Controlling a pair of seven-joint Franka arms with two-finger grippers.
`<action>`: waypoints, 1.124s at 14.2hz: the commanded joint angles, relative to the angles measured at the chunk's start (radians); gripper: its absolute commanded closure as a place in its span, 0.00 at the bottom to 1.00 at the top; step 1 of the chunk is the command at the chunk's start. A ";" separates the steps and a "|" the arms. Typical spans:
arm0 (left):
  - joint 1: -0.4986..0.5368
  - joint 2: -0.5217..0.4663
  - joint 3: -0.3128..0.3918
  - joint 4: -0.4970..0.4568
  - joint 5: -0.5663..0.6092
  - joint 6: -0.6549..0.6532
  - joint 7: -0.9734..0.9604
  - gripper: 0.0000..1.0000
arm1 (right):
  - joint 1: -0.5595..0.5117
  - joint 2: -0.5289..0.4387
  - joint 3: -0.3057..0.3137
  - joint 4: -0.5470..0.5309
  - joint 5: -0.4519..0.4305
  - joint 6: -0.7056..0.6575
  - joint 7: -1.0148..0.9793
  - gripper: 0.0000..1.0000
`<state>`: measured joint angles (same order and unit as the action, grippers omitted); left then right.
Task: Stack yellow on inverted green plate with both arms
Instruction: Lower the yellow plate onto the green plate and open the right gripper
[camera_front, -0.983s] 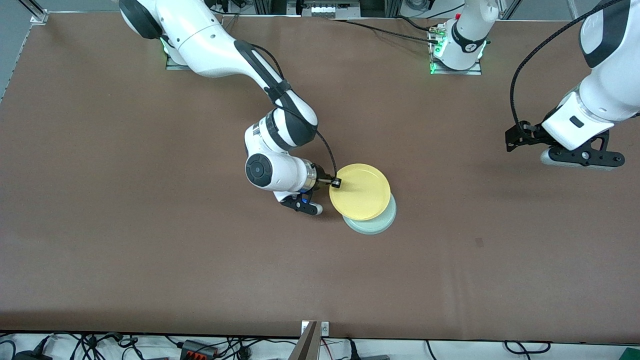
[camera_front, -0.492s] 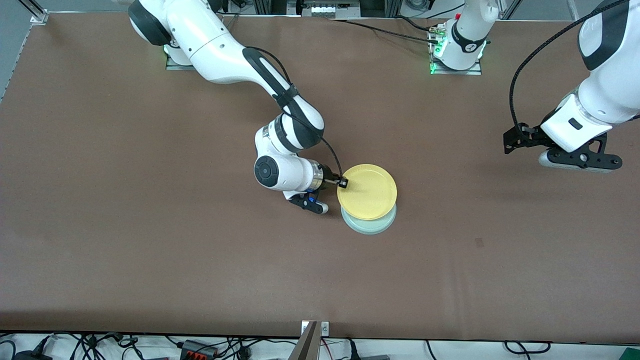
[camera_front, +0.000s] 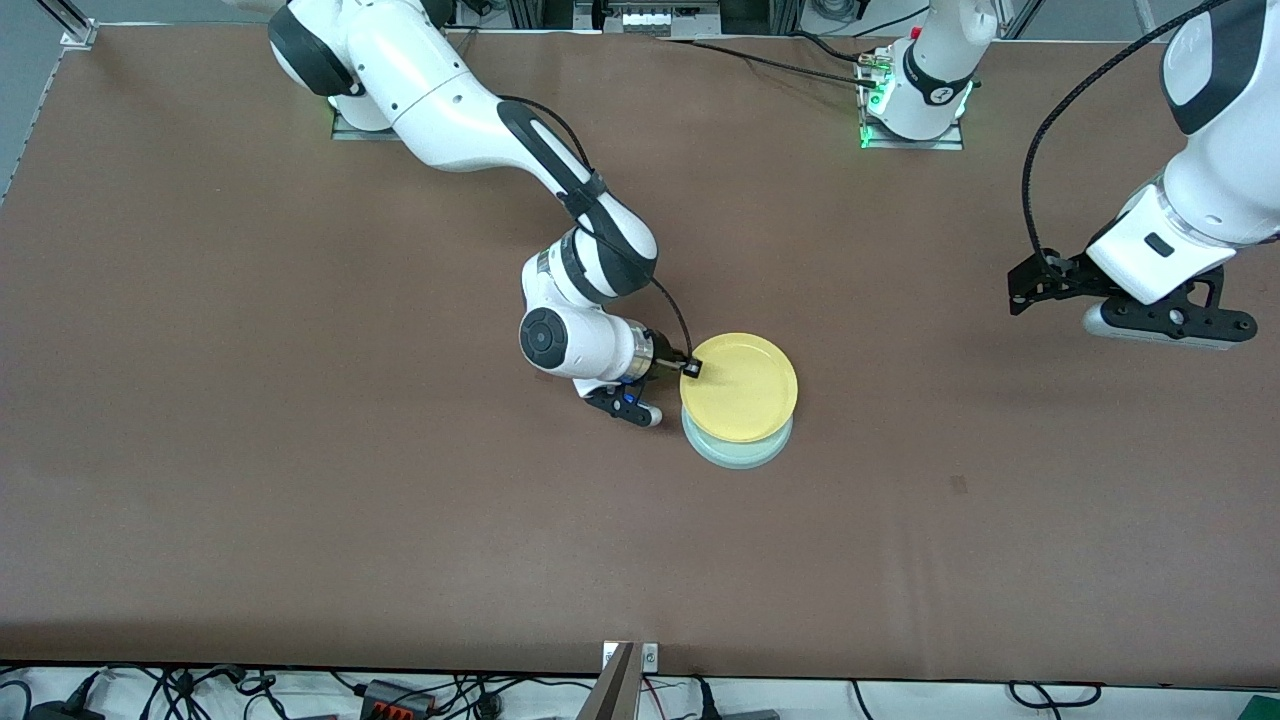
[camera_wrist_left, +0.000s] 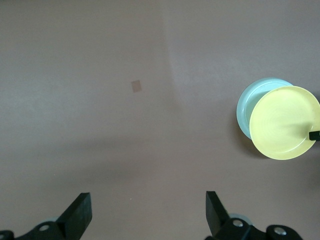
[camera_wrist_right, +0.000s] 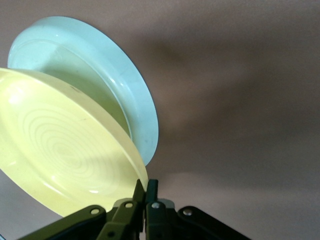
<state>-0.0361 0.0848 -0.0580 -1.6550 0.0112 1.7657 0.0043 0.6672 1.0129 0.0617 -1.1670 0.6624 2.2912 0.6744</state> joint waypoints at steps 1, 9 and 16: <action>0.031 -0.008 0.001 0.026 -0.022 -0.054 0.014 0.00 | 0.017 0.032 0.003 0.041 0.017 0.037 0.019 1.00; 0.048 -0.123 -0.003 -0.120 -0.027 0.064 0.131 0.00 | 0.017 0.042 0.000 0.053 0.017 0.051 0.021 0.33; 0.045 -0.132 -0.008 -0.085 -0.028 -0.020 0.054 0.00 | 0.006 -0.037 -0.095 0.056 -0.081 -0.143 0.019 0.00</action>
<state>-0.0011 -0.0194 -0.0557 -1.7426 0.0110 1.7885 0.0623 0.6771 1.0212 0.0162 -1.1173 0.6332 2.2585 0.6784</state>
